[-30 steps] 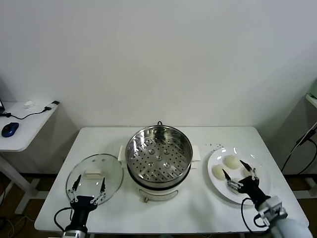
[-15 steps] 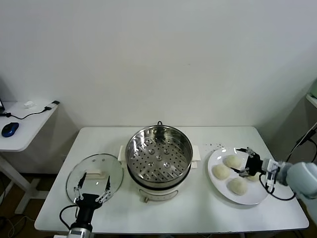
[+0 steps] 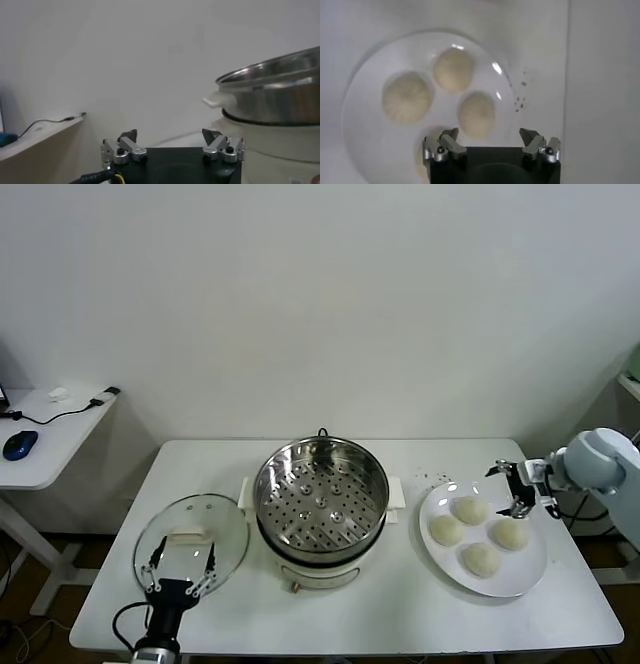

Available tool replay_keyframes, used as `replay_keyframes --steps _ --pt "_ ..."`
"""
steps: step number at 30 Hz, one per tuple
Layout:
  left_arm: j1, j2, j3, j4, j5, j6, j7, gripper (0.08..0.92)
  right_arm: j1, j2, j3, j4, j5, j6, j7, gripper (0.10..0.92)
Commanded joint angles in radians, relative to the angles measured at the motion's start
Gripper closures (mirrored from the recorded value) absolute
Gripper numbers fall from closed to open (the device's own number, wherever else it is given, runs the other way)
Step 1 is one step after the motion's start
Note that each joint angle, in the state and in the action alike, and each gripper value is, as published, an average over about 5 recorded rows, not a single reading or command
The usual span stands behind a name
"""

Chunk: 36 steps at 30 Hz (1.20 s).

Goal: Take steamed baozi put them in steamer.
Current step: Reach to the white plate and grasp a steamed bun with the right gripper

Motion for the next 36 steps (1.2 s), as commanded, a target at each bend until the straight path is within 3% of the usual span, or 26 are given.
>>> replay_keyframes --steps 1,10,31,36 --pt "-0.003 0.002 -0.007 0.002 -0.011 0.007 -0.001 0.177 0.230 0.109 -0.282 -0.215 -0.024 0.018 -0.072 0.203" --pt "-0.002 0.009 -0.015 0.005 -0.011 0.009 -0.001 0.177 0.123 0.252 -0.168 -0.350 0.009 0.003 -0.013 0.203" --pt "0.001 0.011 -0.021 0.018 -0.006 0.013 0.000 0.177 0.109 0.340 -0.156 -0.471 -0.027 0.035 -0.037 0.204" --pt "-0.003 0.011 -0.021 0.021 -0.005 0.016 0.000 0.177 0.115 0.344 -0.155 -0.481 -0.026 0.039 -0.041 0.264"
